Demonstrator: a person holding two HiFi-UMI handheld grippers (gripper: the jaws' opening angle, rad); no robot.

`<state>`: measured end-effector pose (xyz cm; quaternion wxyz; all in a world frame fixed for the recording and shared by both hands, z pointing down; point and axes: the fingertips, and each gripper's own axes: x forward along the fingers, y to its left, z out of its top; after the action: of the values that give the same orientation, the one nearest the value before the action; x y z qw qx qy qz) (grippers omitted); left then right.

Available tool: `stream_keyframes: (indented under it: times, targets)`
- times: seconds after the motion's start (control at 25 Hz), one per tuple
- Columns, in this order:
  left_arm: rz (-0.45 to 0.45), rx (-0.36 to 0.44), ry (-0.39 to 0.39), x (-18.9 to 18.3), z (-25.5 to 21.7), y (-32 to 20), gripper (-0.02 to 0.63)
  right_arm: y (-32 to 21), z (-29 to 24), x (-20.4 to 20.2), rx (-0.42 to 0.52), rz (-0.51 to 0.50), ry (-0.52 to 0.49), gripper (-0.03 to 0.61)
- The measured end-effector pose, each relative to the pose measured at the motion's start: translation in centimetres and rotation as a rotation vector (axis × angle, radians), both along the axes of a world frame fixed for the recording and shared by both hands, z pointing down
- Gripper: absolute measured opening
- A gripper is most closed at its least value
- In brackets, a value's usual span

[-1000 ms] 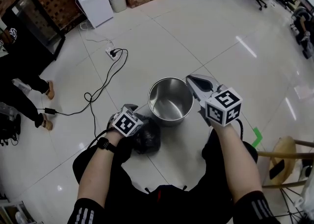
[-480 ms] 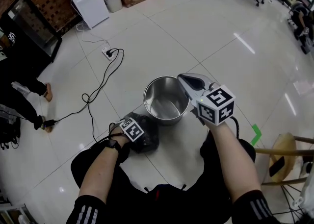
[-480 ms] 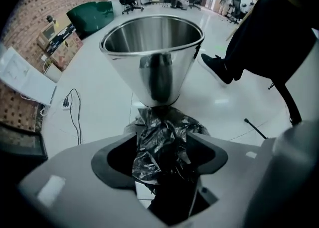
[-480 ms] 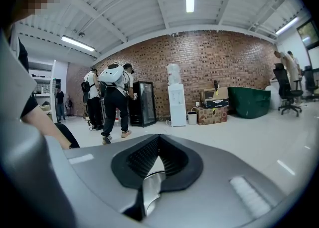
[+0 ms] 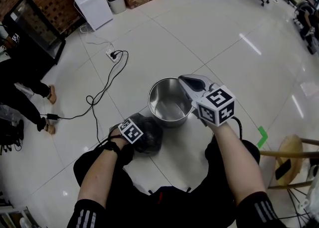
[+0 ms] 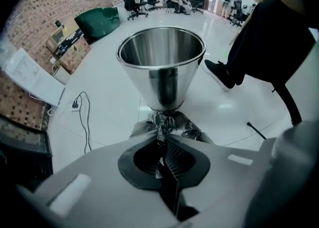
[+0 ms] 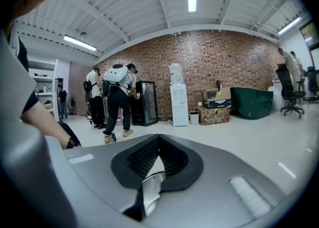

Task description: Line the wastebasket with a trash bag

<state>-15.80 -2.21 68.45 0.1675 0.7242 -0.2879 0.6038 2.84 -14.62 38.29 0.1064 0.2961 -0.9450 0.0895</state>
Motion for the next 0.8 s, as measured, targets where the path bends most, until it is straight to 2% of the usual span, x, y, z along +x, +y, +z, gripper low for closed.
stream_keyframes:
  times: [0.2, 0.4, 0.56, 0.6, 0.68, 0.8]
  targets:
    - [-0.025, 0.110, 0.072, 0.3, -6.5, -1.4, 0.008, 1.0, 0.6, -1.1, 0.009, -0.045, 0.033, 0.006]
    - [-0.028, 0.253, 0.068, 0.0, -12.5, -2.3, 0.008, 2.4, 0.3, -1.9, 0.038, -0.087, 0.044, 0.006]
    - [-0.060, 0.373, 0.120, 0.0, -17.6, -3.0, 0.008, 3.8, -0.1, -2.7, 0.060, -0.142, 0.031, 0.010]
    - [-0.062, 0.409, 0.128, 0.0, -19.1, -3.3, 0.008, 4.2, -0.1, -3.1, 0.062, -0.162, 0.025, 0.019]
    - [-0.050, 0.491, 0.132, 0.2, -22.7, -3.8, 0.008, 5.1, 0.1, -4.0, 0.066, -0.206, 0.030, 0.104]
    - [-0.009, 0.601, 0.141, 1.4, -28.5, -4.0, 0.007, 6.6, 0.5, -5.5, 0.087, -0.267, 0.063, 0.145]
